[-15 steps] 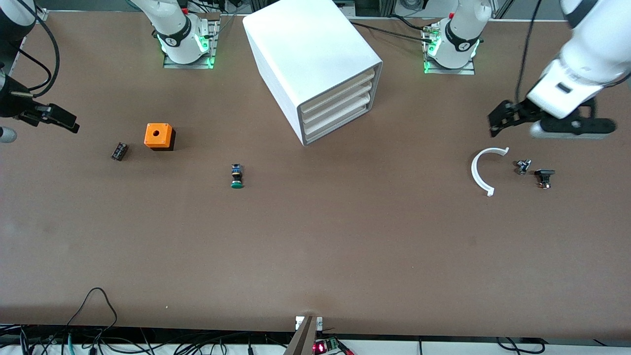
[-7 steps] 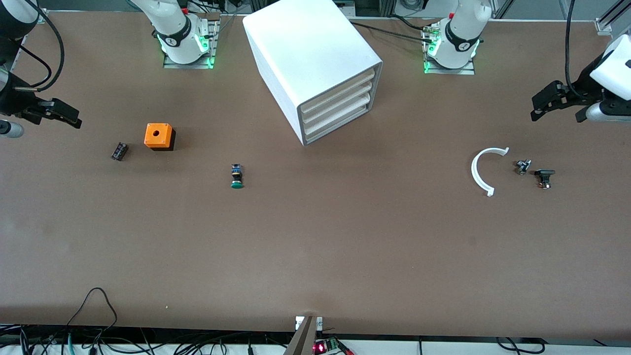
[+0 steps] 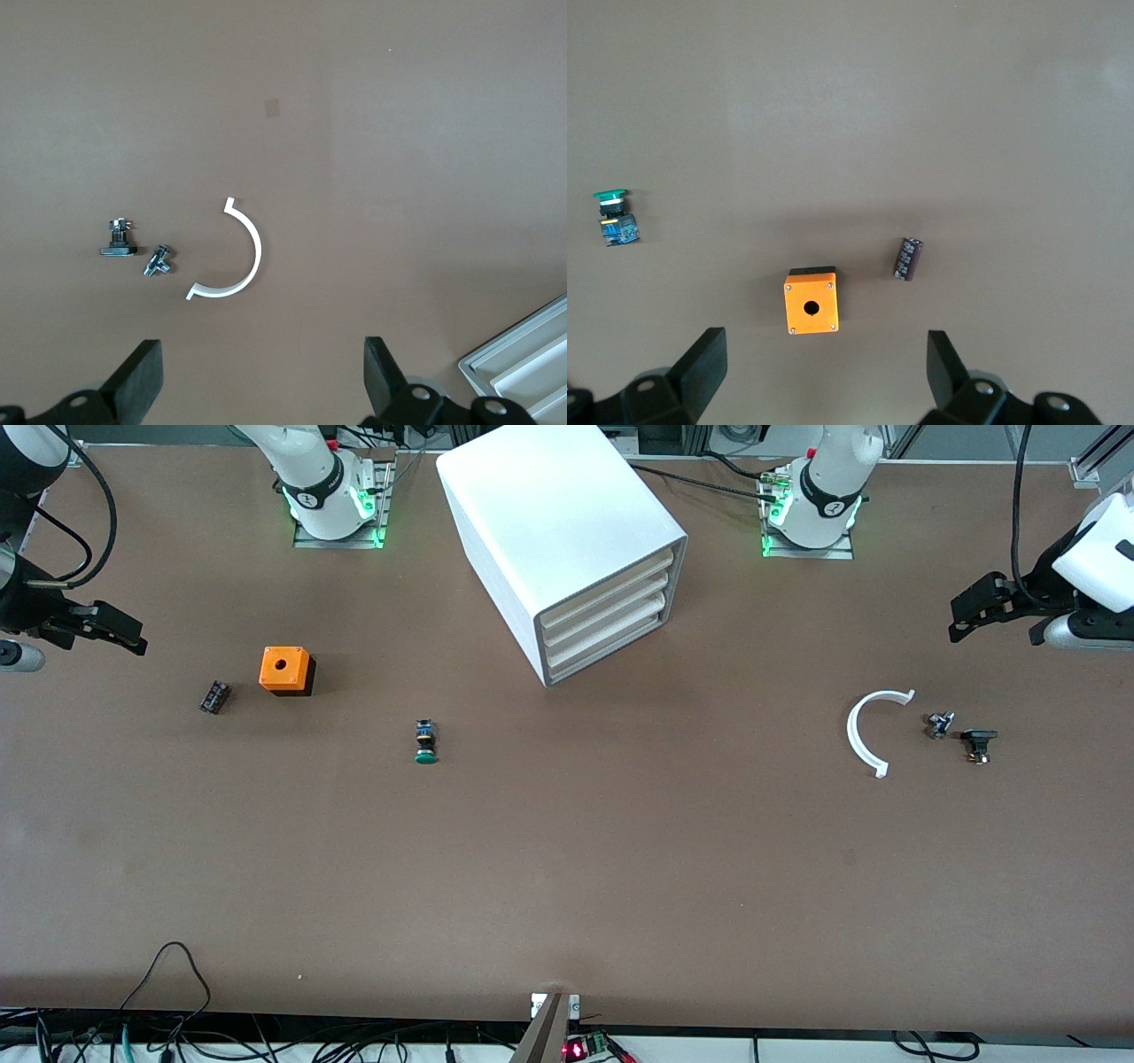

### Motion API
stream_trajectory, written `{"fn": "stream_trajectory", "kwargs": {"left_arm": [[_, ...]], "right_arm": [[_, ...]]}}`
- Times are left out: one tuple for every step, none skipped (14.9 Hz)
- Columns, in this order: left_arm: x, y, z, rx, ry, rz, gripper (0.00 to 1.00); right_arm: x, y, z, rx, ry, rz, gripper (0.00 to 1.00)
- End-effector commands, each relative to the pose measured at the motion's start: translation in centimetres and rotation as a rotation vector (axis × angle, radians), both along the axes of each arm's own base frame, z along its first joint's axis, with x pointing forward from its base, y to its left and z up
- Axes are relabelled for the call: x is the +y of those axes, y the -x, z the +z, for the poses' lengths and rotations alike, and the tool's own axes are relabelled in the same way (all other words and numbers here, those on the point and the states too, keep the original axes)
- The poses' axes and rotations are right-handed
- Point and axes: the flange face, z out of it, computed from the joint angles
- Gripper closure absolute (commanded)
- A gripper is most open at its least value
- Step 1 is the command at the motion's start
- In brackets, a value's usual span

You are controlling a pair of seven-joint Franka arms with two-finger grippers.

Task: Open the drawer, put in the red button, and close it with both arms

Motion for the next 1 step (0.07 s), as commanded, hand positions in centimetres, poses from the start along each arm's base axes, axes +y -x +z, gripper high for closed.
{"fn": "stream_trajectory", "kwargs": {"left_arm": [[-0.1, -0.49, 0.46, 0.011, 0.017, -0.018, 0.0]], "right_arm": [[-0.1, 0.63, 0.29, -0.01, -0.017, 0.006, 0.0]]}}
